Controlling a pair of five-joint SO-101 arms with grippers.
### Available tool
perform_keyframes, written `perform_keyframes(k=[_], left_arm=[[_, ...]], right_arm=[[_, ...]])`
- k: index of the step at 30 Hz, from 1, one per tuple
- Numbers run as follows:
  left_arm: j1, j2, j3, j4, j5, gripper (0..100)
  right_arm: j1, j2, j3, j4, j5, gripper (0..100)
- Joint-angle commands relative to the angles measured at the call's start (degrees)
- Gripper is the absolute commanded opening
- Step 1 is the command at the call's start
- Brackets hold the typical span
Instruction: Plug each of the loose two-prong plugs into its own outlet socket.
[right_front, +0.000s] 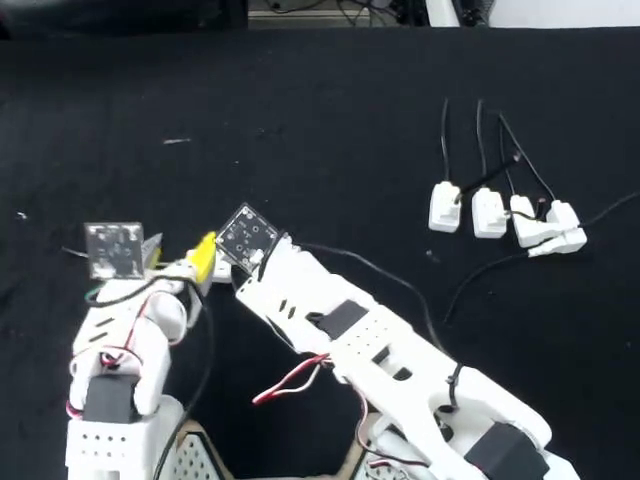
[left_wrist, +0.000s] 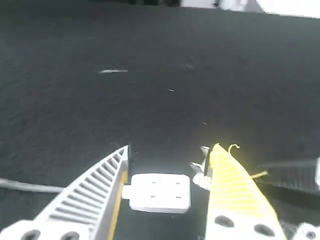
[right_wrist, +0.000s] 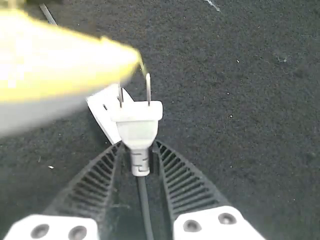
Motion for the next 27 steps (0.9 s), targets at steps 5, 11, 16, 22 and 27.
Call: perform_keyframes(k=[5,11,16,22,27], left_arm=[[2.95,-1.32,3.12,-5.1,-5.45,26],[2.95,-1.23,4.09,-6.07,-5.45,26],[2.95,-1.23,4.09,-6.07,-5.54,26],[2.95,-1.23,4.09,-5.98,-5.54,26],[2.95,-1.23,4.09,-6.07,-5.54,26]], right_arm=[[-1.14,-2.59,0.13,-1.23,-0.53,1.0],[-1.14,-7.08,2.42,-1.14,-0.53,1.0],[-1.14,-11.21,4.79,-1.14,-0.53,1.0],[-1.14,-19.12,8.66,-1.14,-0.62,1.0],[-1.23,-25.45,11.74,-1.14,-0.62,1.0]])
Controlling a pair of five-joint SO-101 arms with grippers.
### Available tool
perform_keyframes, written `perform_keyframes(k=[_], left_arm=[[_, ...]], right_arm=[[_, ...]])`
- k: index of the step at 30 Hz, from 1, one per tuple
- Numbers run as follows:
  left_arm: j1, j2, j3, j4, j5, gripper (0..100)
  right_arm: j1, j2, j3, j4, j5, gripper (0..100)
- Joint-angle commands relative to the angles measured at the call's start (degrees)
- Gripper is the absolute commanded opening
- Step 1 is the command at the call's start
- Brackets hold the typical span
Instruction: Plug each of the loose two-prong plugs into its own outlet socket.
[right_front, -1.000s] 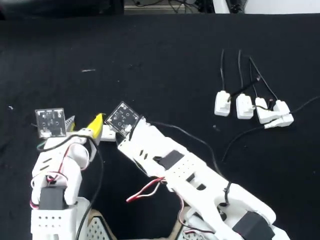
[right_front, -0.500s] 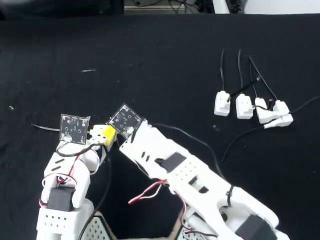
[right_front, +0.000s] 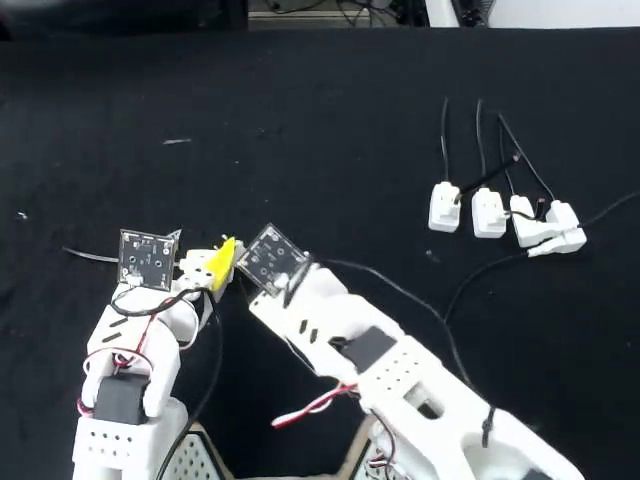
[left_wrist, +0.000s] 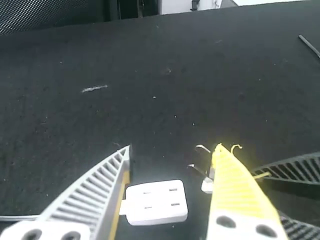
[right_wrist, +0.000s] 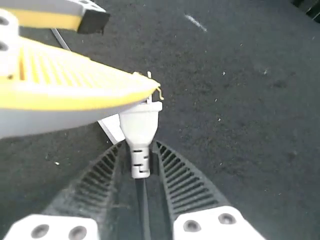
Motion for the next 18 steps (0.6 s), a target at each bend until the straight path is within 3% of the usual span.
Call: perform_keyframes(k=[1,6,18], left_arm=[[0.66,0.62,-0.57,-0.97,-0.44,26],[0.66,0.62,-0.57,-0.79,-0.44,26],[0.66,0.62,-0.57,-0.7,-0.44,26]], right_arm=[[-1.67,-5.76,0.13,-1.14,-0.53,1.0],[-4.66,-6.73,1.1,-1.14,-0.53,1.0],[-4.4,-6.73,0.75,-1.23,-2.11,1.0]])
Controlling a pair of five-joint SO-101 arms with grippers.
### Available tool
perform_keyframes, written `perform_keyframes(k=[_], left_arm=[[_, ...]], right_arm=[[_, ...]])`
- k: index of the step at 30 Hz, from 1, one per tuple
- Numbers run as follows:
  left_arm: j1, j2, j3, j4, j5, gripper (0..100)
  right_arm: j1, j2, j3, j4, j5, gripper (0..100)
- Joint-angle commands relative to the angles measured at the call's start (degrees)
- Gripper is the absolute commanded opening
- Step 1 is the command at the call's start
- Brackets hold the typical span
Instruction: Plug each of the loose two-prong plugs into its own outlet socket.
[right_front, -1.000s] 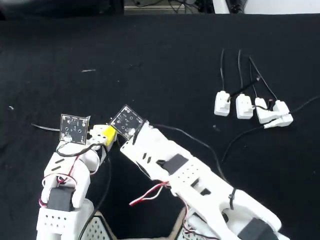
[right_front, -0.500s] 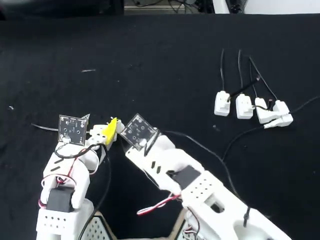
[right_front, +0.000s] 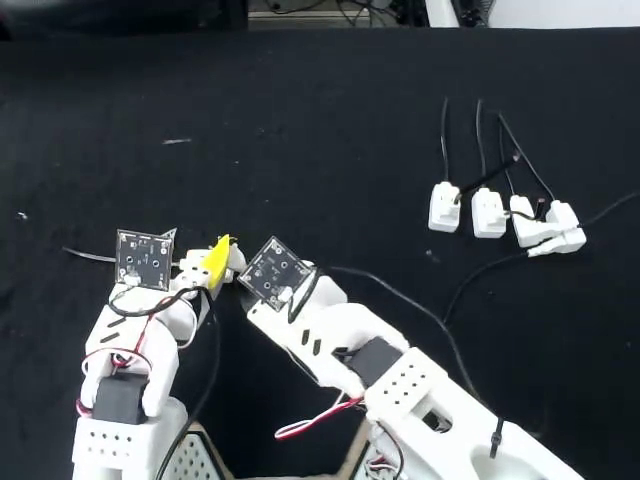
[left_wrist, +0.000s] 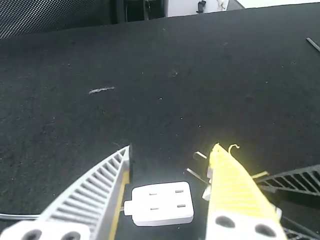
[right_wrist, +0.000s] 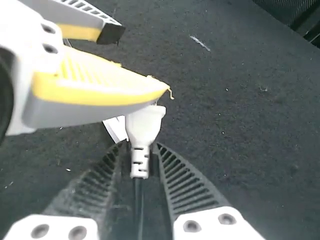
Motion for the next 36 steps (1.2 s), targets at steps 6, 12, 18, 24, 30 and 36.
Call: perform_keyframes(k=[6,12,18,24,30,36], left_arm=[[1.01,0.7,-0.48,-0.53,-0.26,26],[1.01,0.7,-0.48,-0.53,-0.26,26],[1.01,0.7,-0.48,-0.53,-0.26,26],[1.01,0.62,-0.48,-0.62,-0.26,26],[1.01,0.62,-0.48,-0.62,-0.26,26],[1.01,0.62,-0.48,-0.53,-0.26,26]], right_arm=[[0.62,-2.86,-1.36,-1.58,-4.92,1.0],[0.53,-2.86,-1.54,-1.58,-4.92,1.0],[0.44,-2.95,-1.63,-1.58,-4.92,1.0],[0.44,-6.46,-0.66,-1.23,-4.92,1.0],[0.44,-9.71,0.92,-1.23,-4.92,1.0],[0.53,-9.8,1.19,-1.23,-4.57,1.0]])
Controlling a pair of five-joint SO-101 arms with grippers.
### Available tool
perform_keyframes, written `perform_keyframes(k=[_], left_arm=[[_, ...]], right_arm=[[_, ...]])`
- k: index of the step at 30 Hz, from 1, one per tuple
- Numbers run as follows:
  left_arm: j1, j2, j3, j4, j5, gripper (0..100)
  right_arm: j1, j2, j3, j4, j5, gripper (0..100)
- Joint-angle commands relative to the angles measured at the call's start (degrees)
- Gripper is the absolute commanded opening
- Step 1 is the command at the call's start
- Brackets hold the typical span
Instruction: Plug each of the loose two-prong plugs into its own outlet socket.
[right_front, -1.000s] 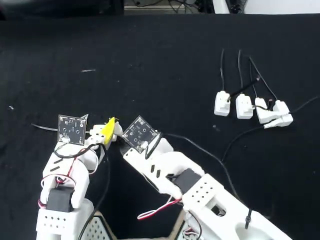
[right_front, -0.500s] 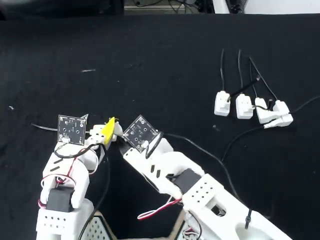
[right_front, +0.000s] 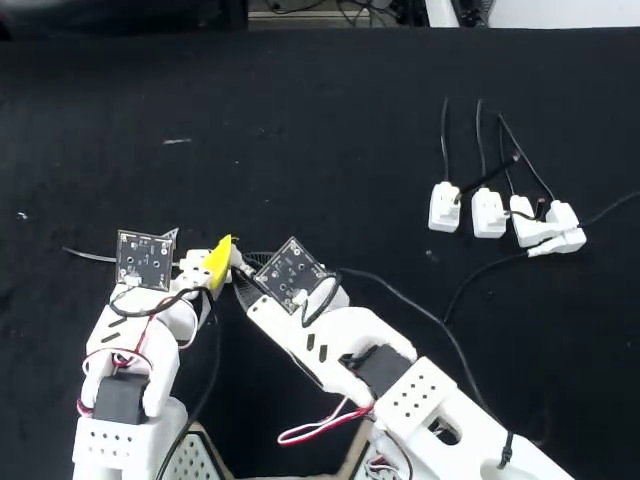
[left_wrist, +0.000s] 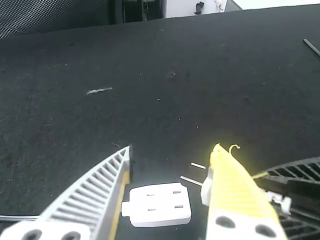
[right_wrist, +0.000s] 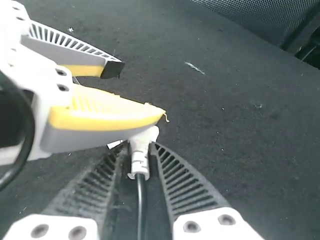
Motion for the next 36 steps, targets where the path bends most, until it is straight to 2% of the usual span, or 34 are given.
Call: perform_keyframes(k=[1,4,11,29,31,36], left_arm=[[0.92,0.62,-0.48,-0.44,-0.44,26],[0.84,0.62,-0.48,-0.44,-0.44,26],[-5.41,0.62,-1.1,-0.79,0.62,26],[-5.32,0.62,-0.84,-0.88,2.02,26],[-5.32,0.62,-0.84,-0.88,2.02,26],[-5.85,0.62,-1.01,-0.88,2.02,26]], right_arm=[[0.7,-2.33,-0.57,-1.32,-0.18,1.0],[0.88,-2.24,-0.57,-1.14,-0.09,1.0],[0.97,-2.24,-2.68,4.4,0.0,1.0],[0.62,-2.24,-2.86,4.84,2.9,1.0],[0.62,-2.24,-2.86,4.84,6.24,1.0],[0.7,-2.33,-2.77,8.53,25.23,1.0]])
